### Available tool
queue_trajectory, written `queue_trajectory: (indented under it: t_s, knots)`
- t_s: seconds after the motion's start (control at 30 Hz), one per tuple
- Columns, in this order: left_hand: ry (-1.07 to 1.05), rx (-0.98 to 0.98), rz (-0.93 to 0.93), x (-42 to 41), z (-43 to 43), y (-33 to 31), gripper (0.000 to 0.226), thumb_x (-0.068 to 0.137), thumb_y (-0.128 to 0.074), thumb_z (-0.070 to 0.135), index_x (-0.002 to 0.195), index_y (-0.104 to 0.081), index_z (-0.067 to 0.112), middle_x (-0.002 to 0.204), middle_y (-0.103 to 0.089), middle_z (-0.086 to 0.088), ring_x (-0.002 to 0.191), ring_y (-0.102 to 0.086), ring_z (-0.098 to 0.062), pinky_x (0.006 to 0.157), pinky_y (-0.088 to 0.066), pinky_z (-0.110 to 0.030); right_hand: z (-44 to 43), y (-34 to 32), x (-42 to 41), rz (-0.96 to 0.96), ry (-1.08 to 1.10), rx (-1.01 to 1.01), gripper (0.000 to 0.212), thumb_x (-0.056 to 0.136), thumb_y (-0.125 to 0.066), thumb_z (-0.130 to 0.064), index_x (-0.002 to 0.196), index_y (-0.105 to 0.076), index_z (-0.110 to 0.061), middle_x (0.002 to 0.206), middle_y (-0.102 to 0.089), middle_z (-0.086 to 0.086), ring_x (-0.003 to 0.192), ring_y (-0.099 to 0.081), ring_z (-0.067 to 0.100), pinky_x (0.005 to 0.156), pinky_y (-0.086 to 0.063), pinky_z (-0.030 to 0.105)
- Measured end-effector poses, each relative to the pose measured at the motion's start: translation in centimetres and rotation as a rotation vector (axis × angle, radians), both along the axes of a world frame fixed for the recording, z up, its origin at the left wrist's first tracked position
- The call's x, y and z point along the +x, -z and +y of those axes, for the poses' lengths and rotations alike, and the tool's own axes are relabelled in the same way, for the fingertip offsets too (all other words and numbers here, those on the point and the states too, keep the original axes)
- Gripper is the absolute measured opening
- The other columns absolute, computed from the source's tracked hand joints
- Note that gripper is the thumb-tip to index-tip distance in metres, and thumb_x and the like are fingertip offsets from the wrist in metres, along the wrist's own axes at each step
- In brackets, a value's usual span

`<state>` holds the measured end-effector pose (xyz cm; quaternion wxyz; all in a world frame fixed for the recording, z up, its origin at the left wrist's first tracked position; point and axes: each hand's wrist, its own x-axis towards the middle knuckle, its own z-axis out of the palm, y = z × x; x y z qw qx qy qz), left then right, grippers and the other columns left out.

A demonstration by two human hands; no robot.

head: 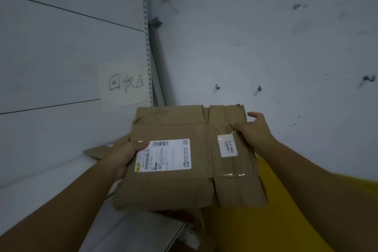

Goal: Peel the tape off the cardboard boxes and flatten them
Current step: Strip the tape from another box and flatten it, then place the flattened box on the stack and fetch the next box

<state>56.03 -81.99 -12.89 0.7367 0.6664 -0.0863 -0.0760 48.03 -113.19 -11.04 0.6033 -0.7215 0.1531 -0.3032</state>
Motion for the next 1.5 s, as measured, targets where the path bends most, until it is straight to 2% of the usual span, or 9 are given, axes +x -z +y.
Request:
queue_trajectory:
  t_s: [0.2,0.43,0.77,0.87,0.97,1.13,1.23,1.37,1.5]
  knots:
    - [-0.207,0.017,-0.086,4.7,1.0,0.7,0.025,0.080,-0.071,0.010,0.103,-0.062,0.007,0.089,-0.073,-0.017,0.079,-0.070,-0.033,0.073,-0.057,-0.045,0.8,1.6,9.1,0.028,-0.057,-0.200,0.037,0.084,-0.061,-0.044,0.090,-0.064,-0.008,0.089,-0.070,0.007,0.079,-0.066,0.021,0.079,-0.056,0.043]
    - [-0.251,-0.002,-0.164,12.4,0.0,-0.1,0.026,0.077,-0.074,0.013,0.101,-0.065,0.007,0.090,-0.074,-0.014,0.077,-0.072,-0.029,0.072,-0.058,-0.043,-0.7,2.4,17.4,0.110,-0.345,-0.191,0.068,0.081,-0.051,-0.061,0.139,-0.035,-0.029,0.126,-0.057,0.001,0.104,-0.059,0.021,0.087,-0.050,0.039]
    - [-0.387,-0.054,-0.051,17.5,-0.2,1.5,0.027,0.083,-0.069,0.017,0.106,-0.061,0.007,0.093,-0.074,-0.014,0.081,-0.072,-0.031,0.077,-0.057,-0.047,-0.7,-0.3,28.6,-0.026,-0.280,-0.571,0.056,0.090,-0.051,-0.047,0.133,-0.042,-0.013,0.124,-0.059,0.010,0.095,-0.054,0.017,0.081,-0.038,0.027]
    - [-0.488,-0.028,-0.026,17.8,0.6,1.8,0.022,0.084,-0.068,0.018,0.103,-0.061,0.010,0.089,-0.075,-0.012,0.077,-0.072,-0.030,0.063,-0.058,-0.039,0.4,0.0,32.3,-0.062,-0.369,-0.641,0.054,0.090,-0.049,-0.048,0.129,-0.044,-0.012,0.117,-0.061,0.010,0.079,-0.049,0.008,0.066,-0.036,0.019]
    - [-0.584,0.031,-0.042,18.2,0.7,1.7,0.014,0.084,-0.068,0.019,0.095,-0.062,0.012,0.077,-0.075,-0.008,0.066,-0.072,-0.025,0.049,-0.056,-0.029,1.1,0.5,35.6,-0.073,-0.489,-0.661,0.052,0.091,-0.048,-0.048,0.128,-0.046,-0.012,0.116,-0.061,0.008,0.085,-0.051,0.011,0.073,-0.037,0.024]
    - [-0.769,0.242,0.017,19.0,-0.5,1.9,0.017,0.082,-0.071,0.025,0.091,-0.064,0.012,0.075,-0.074,-0.003,0.063,-0.072,-0.019,0.047,-0.053,-0.024,1.9,2.1,40.1,-0.052,-0.551,-0.746,0.040,0.091,-0.049,-0.047,0.098,-0.057,-0.008,0.093,-0.066,0.009,0.073,-0.056,0.016,0.061,-0.040,0.028]
    - [-0.945,0.397,0.028,19.2,-0.3,2.6,0.028,0.078,-0.074,0.031,0.096,-0.064,0.012,0.086,-0.073,-0.004,0.071,-0.070,-0.019,0.053,-0.053,-0.026,3.5,3.6,41.8,-0.049,-0.611,-0.724,0.037,0.091,-0.052,-0.044,0.103,-0.052,-0.010,0.087,-0.065,0.006,0.073,-0.059,0.017,0.064,-0.046,0.030]
    - [-1.114,0.856,0.107,18.3,1.1,4.4,0.055,0.078,-0.068,0.044,0.124,-0.051,0.019,0.108,-0.066,-0.003,0.085,-0.064,-0.019,0.068,-0.051,-0.029,6.8,5.9,43.0,-0.033,-0.630,-0.862,0.039,0.091,-0.053,-0.042,0.118,-0.050,-0.015,0.092,-0.064,0.006,0.077,-0.060,0.017,0.059,-0.045,0.027]
    - [-0.949,1.297,0.370,18.1,1.8,8.0,0.047,0.088,-0.039,0.053,0.130,-0.045,0.032,0.117,-0.061,-0.002,0.104,-0.058,-0.024,0.093,-0.045,-0.042,8.6,9.5,42.9,-0.004,-0.706,-1.109,0.026,0.090,-0.054,-0.032,0.091,-0.067,-0.010,0.102,-0.066,0.005,0.090,-0.060,0.019,0.070,-0.044,0.022]
